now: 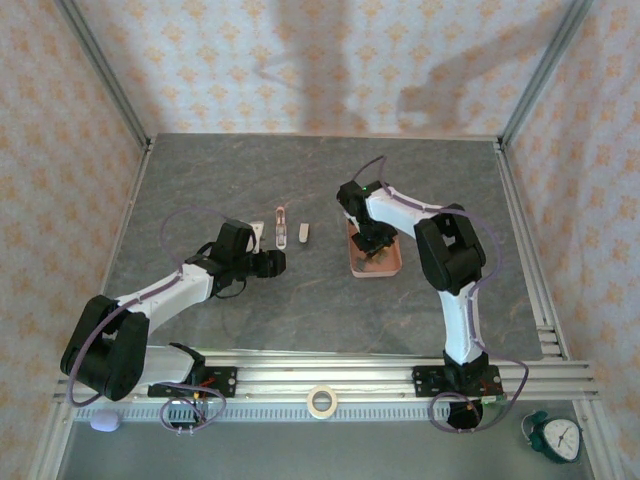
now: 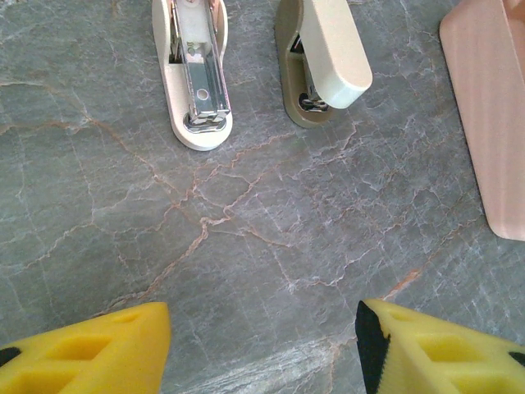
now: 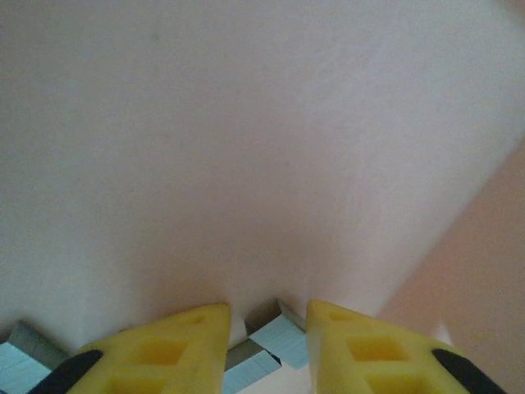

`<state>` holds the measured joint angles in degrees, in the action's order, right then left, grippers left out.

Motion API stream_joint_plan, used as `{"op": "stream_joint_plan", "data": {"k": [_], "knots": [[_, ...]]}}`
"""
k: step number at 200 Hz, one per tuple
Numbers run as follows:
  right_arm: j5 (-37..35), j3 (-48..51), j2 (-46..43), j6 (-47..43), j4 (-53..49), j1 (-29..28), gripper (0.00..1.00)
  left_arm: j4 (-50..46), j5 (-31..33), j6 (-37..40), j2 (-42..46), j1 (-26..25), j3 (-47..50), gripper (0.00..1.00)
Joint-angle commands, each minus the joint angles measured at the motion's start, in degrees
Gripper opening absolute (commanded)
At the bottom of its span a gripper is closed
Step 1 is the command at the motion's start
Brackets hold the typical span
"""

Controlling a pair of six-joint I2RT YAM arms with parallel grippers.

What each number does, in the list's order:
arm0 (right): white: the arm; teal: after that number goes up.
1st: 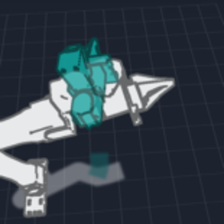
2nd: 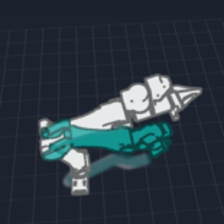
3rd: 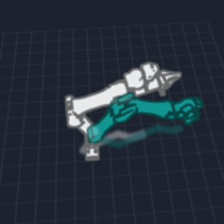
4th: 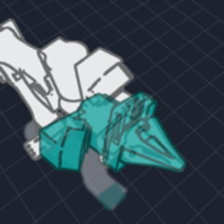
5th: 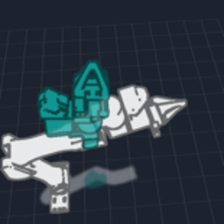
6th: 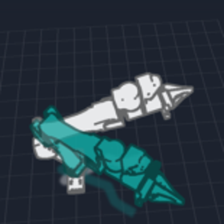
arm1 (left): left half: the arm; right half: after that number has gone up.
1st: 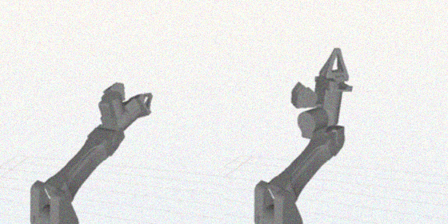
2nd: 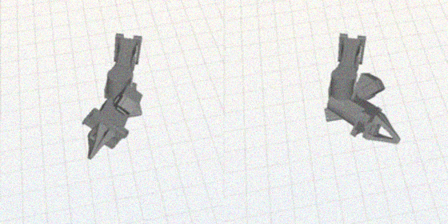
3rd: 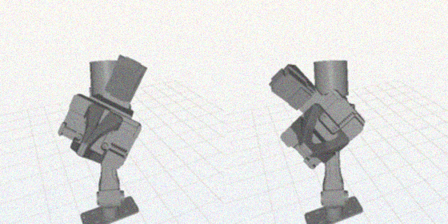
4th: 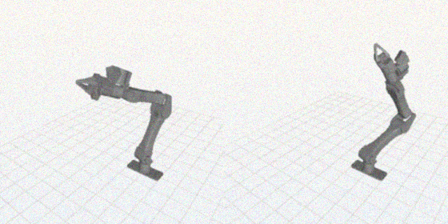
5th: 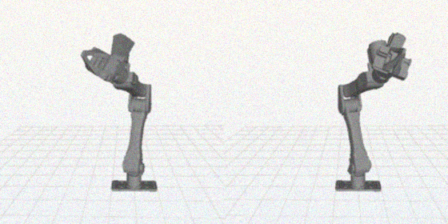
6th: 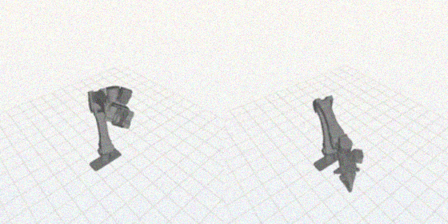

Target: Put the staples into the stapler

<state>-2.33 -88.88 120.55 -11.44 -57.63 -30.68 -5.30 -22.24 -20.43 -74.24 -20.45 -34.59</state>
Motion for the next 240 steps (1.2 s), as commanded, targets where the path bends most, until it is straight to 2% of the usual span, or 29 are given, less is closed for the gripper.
{"op": "stream_joint_plan", "data": {"k": [1, 50, 144, 185, 212, 240], "knots": [[-0.23, -0.77, 2.14, -0.90, -2.08, 0.84, 0.27, -0.32, 0.15, 1.21, 1.12, 0.50, -0.90, 0.62], [1.30, -0.97, 0.39, -0.52, -1.70, 0.79, 0.19, -0.52, 0.26, 1.10, 1.45, 0.50, -1.09, 0.62], [4.66, 0.85, -9.74, 3.29, -0.65, 0.79, 0.17, -1.12, 0.46, 0.73, 4.17, 0.50, -0.70, 0.62], [7.26, 2.05, -13.21, 8.91, 1.12, 0.79, 0.17, -1.37, 0.62, 0.65, 5.89, 0.52, 0.01, 0.62], [11.61, 3.72, -16.48, 13.55, 3.21, 0.54, 0.18, -1.32, 1.33, -0.22, 6.86, 0.49, 0.89, 0.62], [12.16, 4.72, -18.02, 17.07, 3.64, -2.47, 0.18, -3.11, 3.56, -1.38, 7.26, 0.50, 0.92, 0.62]]}}
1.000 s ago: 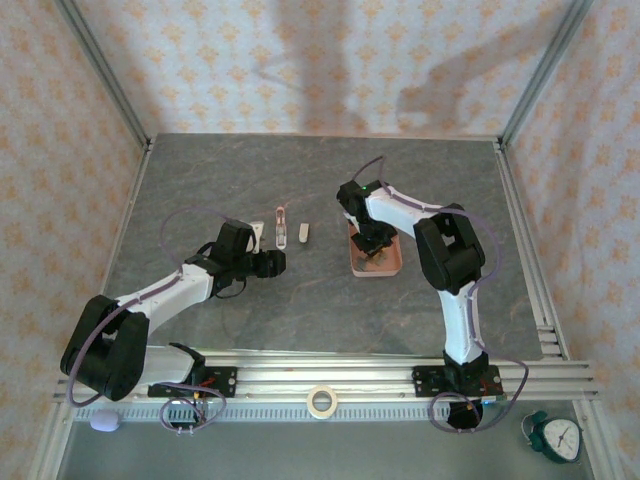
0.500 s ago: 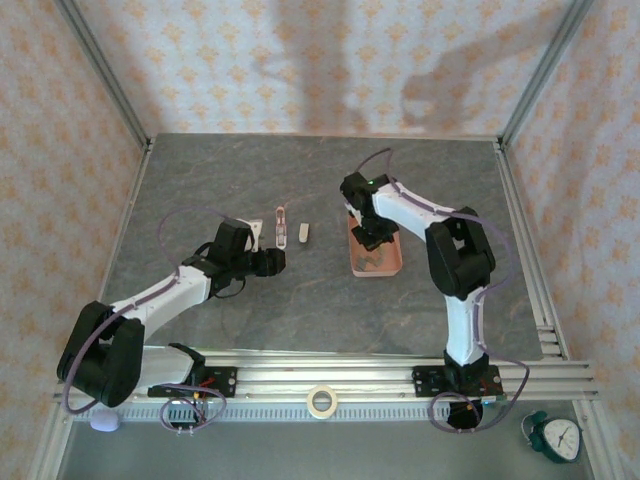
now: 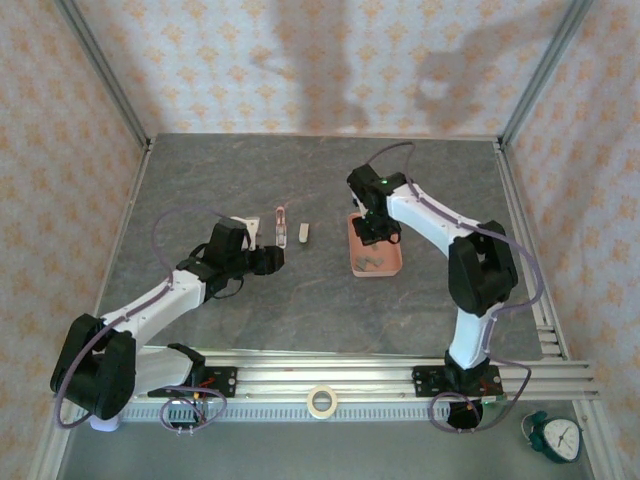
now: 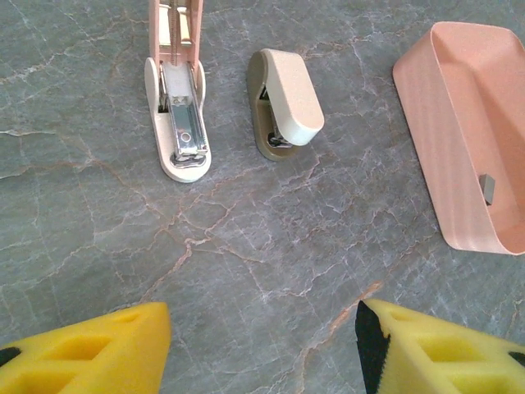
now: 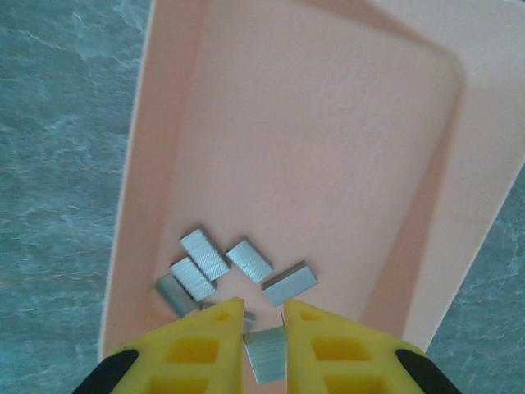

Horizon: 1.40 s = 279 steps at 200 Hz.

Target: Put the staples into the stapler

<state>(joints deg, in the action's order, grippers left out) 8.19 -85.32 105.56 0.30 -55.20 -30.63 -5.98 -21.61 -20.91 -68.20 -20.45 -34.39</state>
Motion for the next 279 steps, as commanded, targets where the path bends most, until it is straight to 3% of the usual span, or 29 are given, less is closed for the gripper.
{"op": "stream_joint_plan", "data": {"k": [1, 70, 116, 175, 215, 279], "knots": [[1.65, 1.18, -3.10, 5.46, 1.22, -2.69, 0.18, -2.53, 2.99, -0.94, 1.23, 0.50, 0.72, 0.62], [2.39, 1.14, 0.12, 18.90, 6.57, -15.43, 0.17, -0.89, 2.54, -5.18, 3.43, 3.25, 5.38, 0.66], [4.46, -1.04, 6.35, 25.04, 8.92, -19.93, 0.17, -0.33, 0.58, -7.22, 8.82, 8.25, 10.22, 0.69], [5.11, -3.50, 12.65, 26.95, 8.41, -20.90, 0.19, -2.32, -0.59, -6.96, 13.35, 11.20, 12.29, 0.70], [3.83, -3.85, 11.46, 26.41, 7.55, -20.90, 0.36, -1.70, -0.85, -6.54, 13.08, 11.21, 12.09, 0.70], [3.33, -0.72, 7.08, 24.50, 6.94, -16.18, 0.39, -2.55, -1.42, -4.51, 11.41, 11.13, 10.09, 0.70]]}}
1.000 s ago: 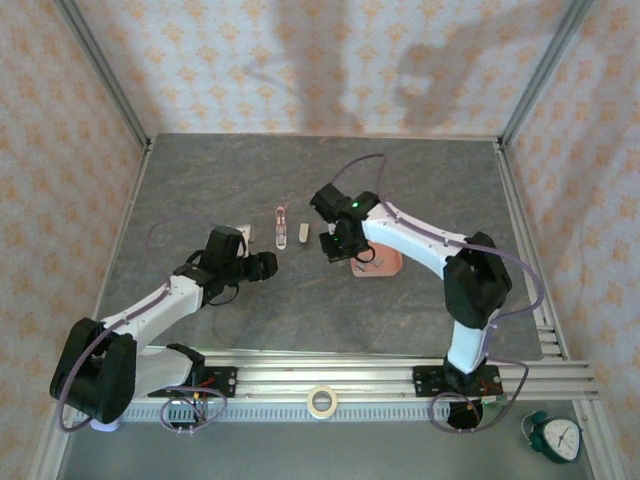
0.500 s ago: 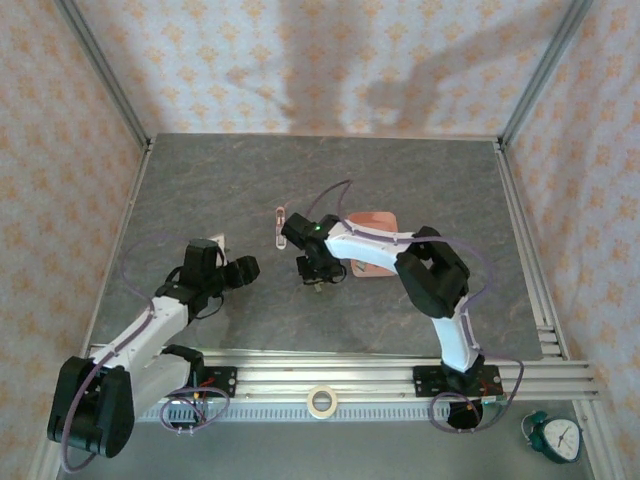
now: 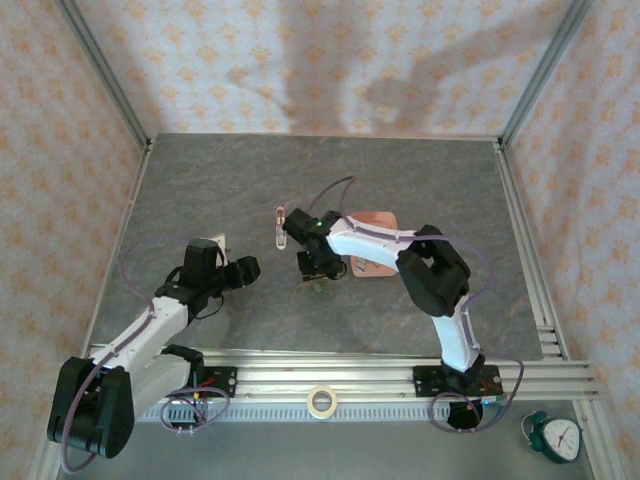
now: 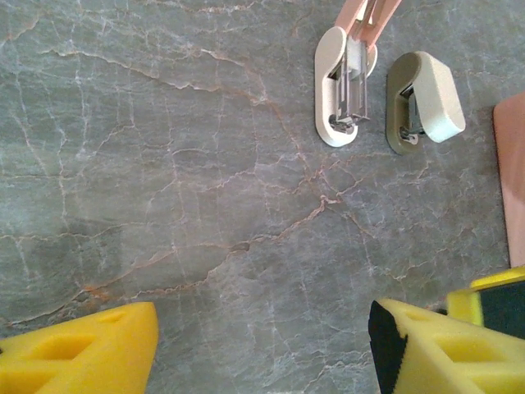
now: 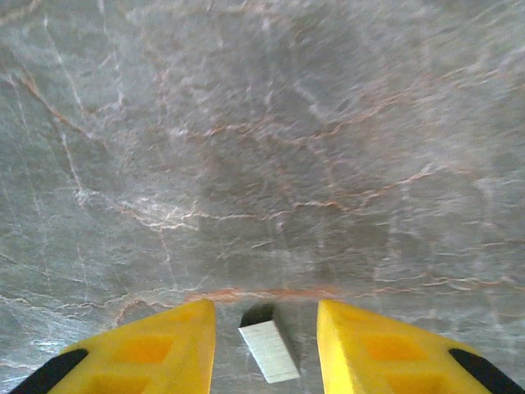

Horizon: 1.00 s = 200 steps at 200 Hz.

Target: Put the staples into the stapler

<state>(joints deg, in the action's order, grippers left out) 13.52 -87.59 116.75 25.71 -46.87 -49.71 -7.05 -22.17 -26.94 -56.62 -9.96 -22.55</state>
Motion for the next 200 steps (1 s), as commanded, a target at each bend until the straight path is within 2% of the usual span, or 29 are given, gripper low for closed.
{"op": "stream_joint_plan", "data": {"k": [1, 63, 94, 134, 165, 200], "knots": [[-2.01, 1.68, -4.22, -0.93, -1.38, 3.02, 0.39, -1.52, -0.85, 1.53, -0.17, 0.64, -1.78, 0.70], [-7.41, 8.35, -7.86, -2.88, -3.66, 9.72, 0.43, -3.05, 0.04, 3.44, 1.69, 0.64, -1.97, 0.70], [-9.90, 9.10, -10.18, -3.37, -5.82, 10.26, 0.44, -3.41, 0.08, 4.00, 1.64, 0.64, -1.63, 0.70], [-7.93, 7.31, -12.28, -4.47, -5.25, 5.59, 0.43, -2.07, -1.23, 3.42, 1.51, 0.64, -0.10, 0.70], [-5.10, 3.09, -7.66, -6.19, -5.82, -0.48, 0.42, -1.51, -1.55, 2.89, 1.12, 0.64, 1.07, 0.70], [-4.77, -1.19, -3.28, -6.78, -6.44, -3.34, 0.40, -1.42, -2.73, 2.68, 0.12, 0.66, 1.01, 0.70]]}}
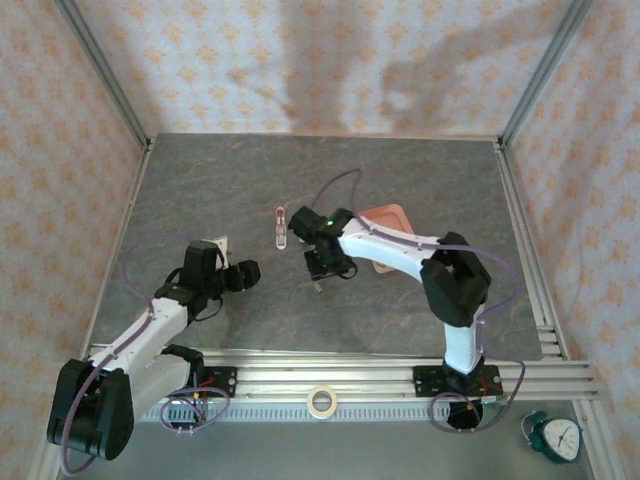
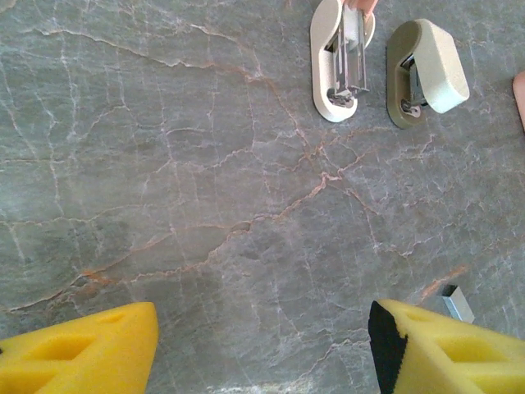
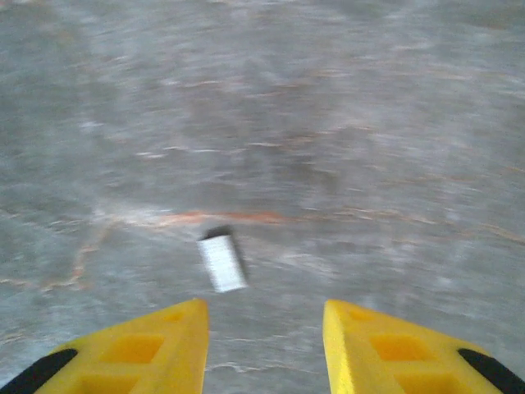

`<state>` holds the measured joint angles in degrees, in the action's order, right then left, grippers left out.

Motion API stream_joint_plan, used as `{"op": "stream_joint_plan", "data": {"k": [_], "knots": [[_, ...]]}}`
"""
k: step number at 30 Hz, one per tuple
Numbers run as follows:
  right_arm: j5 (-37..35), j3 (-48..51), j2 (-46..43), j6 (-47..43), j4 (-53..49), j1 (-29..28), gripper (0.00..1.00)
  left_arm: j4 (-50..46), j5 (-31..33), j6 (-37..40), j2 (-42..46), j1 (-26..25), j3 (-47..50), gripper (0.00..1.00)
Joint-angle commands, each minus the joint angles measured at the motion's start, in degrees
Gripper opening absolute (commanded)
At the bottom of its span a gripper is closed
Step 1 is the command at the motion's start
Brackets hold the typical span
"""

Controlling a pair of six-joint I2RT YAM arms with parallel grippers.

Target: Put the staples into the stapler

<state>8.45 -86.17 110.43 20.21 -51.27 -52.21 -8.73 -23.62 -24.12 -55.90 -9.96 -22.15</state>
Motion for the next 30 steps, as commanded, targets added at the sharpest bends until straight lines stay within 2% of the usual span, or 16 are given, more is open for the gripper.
{"op": "stream_joint_plan", "data": {"k": [1, 12, 30], "knots": [[0.31, -2.61, 3.04, -1.27, -2.05, -0.85, 0.40, 0.28, -1.36, -0.14, -0.65, 0.69, 0.57, 0.70], [3.40, -5.05, 7.33, -2.02, -1.47, -1.25, 0.35, 0.82, -1.93, 0.02, -1.36, 0.69, 0.53, 0.70], [-0.70, -3.80, 10.88, -0.49, -0.73, -1.23, 0.23, 1.41, -2.66, -0.23, -2.28, 0.66, 0.36, 0.70]]}}
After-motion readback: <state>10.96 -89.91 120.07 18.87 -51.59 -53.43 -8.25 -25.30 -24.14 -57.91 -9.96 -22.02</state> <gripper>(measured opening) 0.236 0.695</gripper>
